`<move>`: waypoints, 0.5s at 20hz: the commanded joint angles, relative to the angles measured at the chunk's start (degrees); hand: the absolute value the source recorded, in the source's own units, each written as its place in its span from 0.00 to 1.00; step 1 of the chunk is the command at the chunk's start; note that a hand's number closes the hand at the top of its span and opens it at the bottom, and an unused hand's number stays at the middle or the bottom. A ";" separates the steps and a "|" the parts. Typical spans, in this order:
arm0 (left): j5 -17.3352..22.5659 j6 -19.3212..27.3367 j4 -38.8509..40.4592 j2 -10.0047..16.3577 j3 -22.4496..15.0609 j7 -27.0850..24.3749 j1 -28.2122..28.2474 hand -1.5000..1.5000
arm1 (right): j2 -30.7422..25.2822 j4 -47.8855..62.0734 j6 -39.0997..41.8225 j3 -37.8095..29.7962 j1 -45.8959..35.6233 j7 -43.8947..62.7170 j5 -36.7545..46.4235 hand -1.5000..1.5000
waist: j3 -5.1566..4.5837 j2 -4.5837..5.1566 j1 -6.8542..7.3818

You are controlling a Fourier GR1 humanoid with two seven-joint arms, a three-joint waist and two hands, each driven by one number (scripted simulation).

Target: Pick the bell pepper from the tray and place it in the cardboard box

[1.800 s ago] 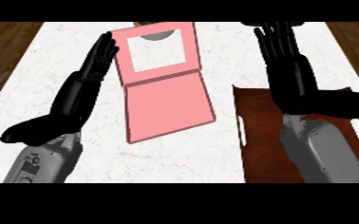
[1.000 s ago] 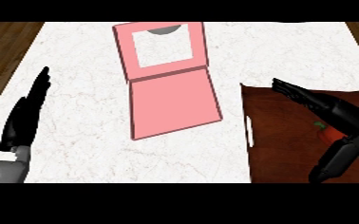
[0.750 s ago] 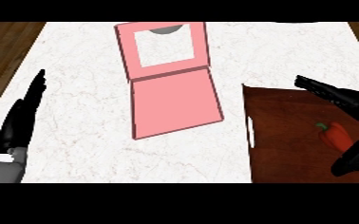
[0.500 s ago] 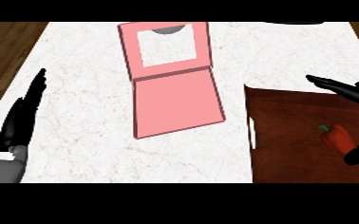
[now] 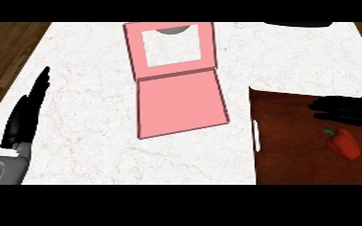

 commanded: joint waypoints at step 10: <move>-0.81 -0.51 1.84 -0.89 0.77 0.13 -0.10 0.50 | 11.08 25.33 -7.22 9.50 -13.27 -16.43 18.33 0.00 | -0.23 -0.83 -1.40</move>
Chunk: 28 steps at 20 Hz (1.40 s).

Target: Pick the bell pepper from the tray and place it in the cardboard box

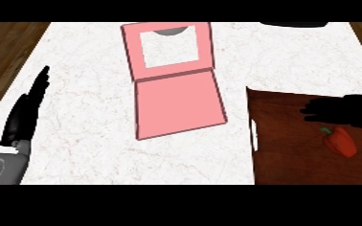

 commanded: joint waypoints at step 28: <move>-2.01 -1.13 1.31 -0.08 4.18 -0.21 0.57 0.50 | 6.78 14.46 -8.63 7.01 -4.50 -14.70 7.85 0.00 | -0.18 -0.86 -3.14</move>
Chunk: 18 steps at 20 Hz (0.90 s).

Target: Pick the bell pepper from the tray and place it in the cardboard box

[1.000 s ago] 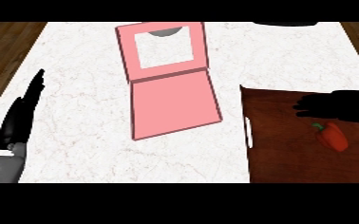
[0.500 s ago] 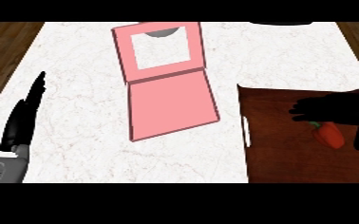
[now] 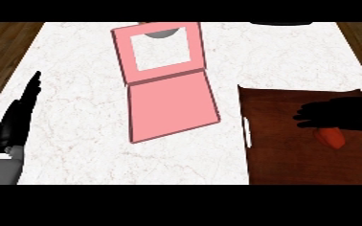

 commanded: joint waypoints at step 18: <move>-2.90 0.53 1.13 -3.70 0.81 -1.46 0.77 0.50 | 10.67 4.75 -16.60 -10.00 3.88 -6.83 -0.77 1.00 | 0.05 0.00 -0.74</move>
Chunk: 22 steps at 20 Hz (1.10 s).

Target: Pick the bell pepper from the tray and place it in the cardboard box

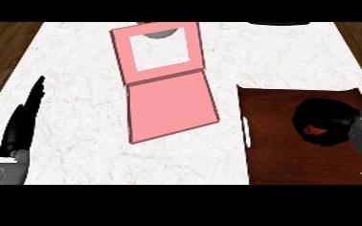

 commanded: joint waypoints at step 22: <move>0.79 1.07 -0.12 2.07 4.46 1.45 6.06 0.50 | 16.30 -13.24 -30.09 -19.06 7.66 58.50 -10.42 1.00 | -1.01 -4.11 -8.08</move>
